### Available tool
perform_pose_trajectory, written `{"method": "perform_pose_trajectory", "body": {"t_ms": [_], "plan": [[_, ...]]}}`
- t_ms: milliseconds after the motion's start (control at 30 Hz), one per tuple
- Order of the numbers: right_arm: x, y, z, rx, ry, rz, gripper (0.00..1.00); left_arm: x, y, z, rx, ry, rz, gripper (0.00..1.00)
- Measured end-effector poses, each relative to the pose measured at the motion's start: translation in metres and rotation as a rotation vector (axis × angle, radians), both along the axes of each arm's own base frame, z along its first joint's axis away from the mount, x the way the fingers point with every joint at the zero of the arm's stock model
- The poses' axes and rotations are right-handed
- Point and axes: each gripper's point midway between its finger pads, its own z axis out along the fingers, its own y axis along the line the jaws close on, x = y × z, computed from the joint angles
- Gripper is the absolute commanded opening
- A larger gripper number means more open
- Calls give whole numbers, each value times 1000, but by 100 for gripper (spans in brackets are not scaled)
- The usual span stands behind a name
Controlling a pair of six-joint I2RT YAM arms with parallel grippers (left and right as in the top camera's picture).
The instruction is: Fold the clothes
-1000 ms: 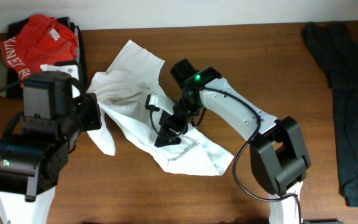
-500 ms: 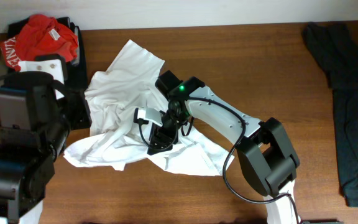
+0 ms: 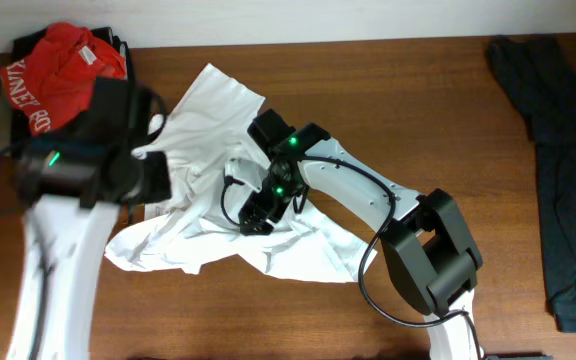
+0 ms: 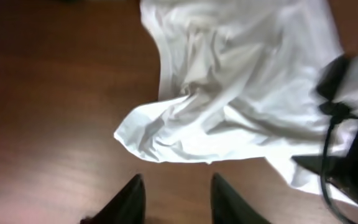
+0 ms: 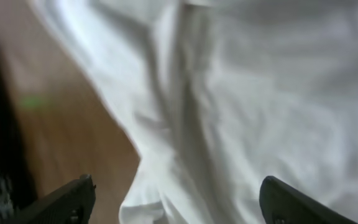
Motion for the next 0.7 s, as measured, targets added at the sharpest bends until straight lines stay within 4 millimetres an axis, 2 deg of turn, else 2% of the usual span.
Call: {"method": "perform_pose_trajectory", "body": {"t_ms": [100, 233, 367, 500, 600, 700], "plan": [[8, -9, -4, -84, 87, -239, 85, 12, -2, -32, 13, 110, 28, 61], [28, -34, -7, -140, 179, -494, 85, 16, 10, -42, -1, 136, 109, 65], [59, -86, -9, -171, 265, -737, 84, 10, 46, -43, -34, 148, 258, 66], [81, -124, -9, -167, 303, -881, 85, -3, 65, -47, -115, 180, 364, 67], [87, -135, -9, -165, 317, -928, 85, -13, 61, -62, -173, 210, 382, 67], [88, -138, -9, -164, 324, -947, 85, -26, 47, -90, -239, 242, 388, 67]]}}
